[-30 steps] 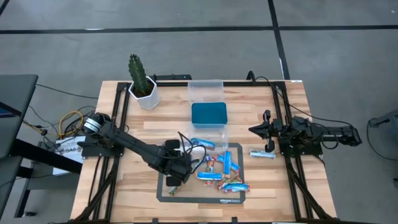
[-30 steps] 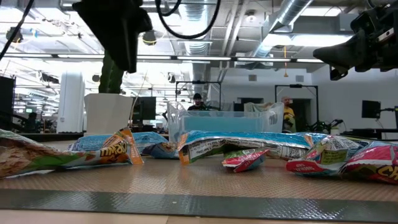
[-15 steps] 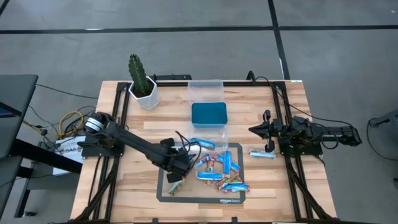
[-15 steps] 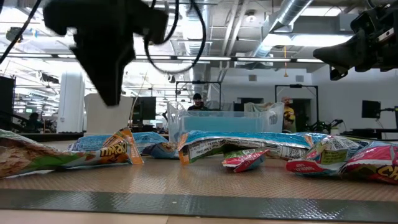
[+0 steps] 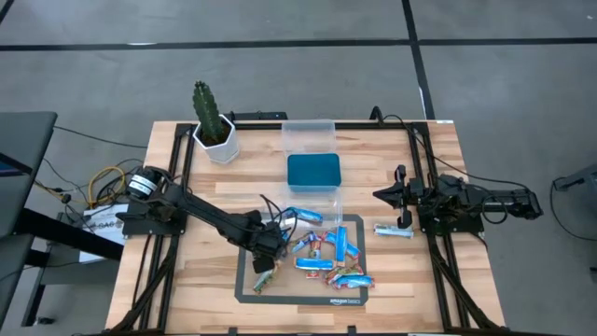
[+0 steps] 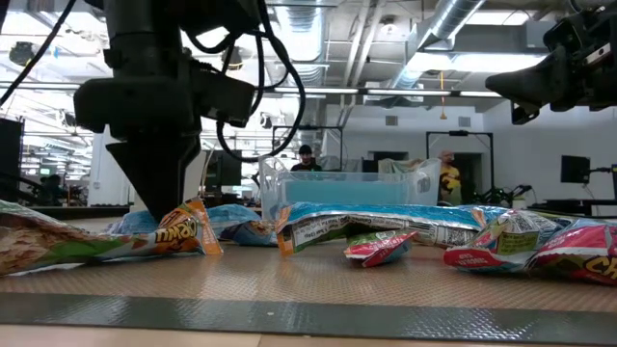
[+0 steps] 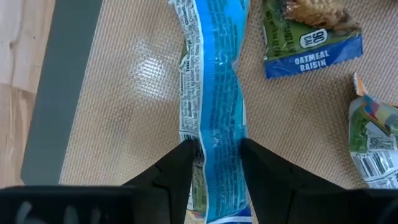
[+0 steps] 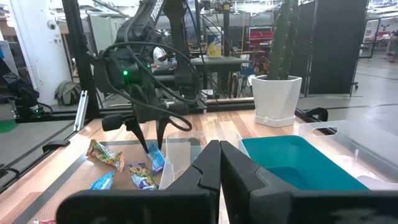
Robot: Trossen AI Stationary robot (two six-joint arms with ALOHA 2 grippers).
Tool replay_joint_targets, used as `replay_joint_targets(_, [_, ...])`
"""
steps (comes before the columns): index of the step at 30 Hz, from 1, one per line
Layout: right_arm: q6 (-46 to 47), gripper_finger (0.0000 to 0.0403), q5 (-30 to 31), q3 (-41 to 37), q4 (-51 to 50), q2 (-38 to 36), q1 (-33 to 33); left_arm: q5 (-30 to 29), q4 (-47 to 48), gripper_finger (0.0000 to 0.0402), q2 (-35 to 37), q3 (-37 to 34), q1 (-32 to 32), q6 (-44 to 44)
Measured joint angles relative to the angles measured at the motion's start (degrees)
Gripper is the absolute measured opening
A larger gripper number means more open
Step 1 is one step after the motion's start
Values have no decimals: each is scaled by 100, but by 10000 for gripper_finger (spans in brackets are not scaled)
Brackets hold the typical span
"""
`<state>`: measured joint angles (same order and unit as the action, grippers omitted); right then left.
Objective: Pick and place Granola Bars by type
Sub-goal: Put the blue granola bar into the bottom transparent bin
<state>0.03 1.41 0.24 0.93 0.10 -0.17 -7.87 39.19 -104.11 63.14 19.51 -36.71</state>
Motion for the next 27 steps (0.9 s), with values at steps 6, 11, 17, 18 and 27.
replay_joint_targets(6, [0,0,0,0,0,-1,-1,-15,-118,130,8,-115,-35,1])
replay_joint_targets(11, [0,0,0,-1,0,0,0,-8,-162,109,13,-147,-35,2])
replay_joint_targets(17, [0,0,0,-1,0,-1,-2,-8,-154,52,11,-147,-37,4])
replay_joint_targets(18, [-1,0,0,0,0,0,0,-8,-157,45,11,-147,-37,8])
replay_joint_targets(27, [-1,0,0,0,1,-1,-1,-1,-148,40,-4,-103,-37,35])
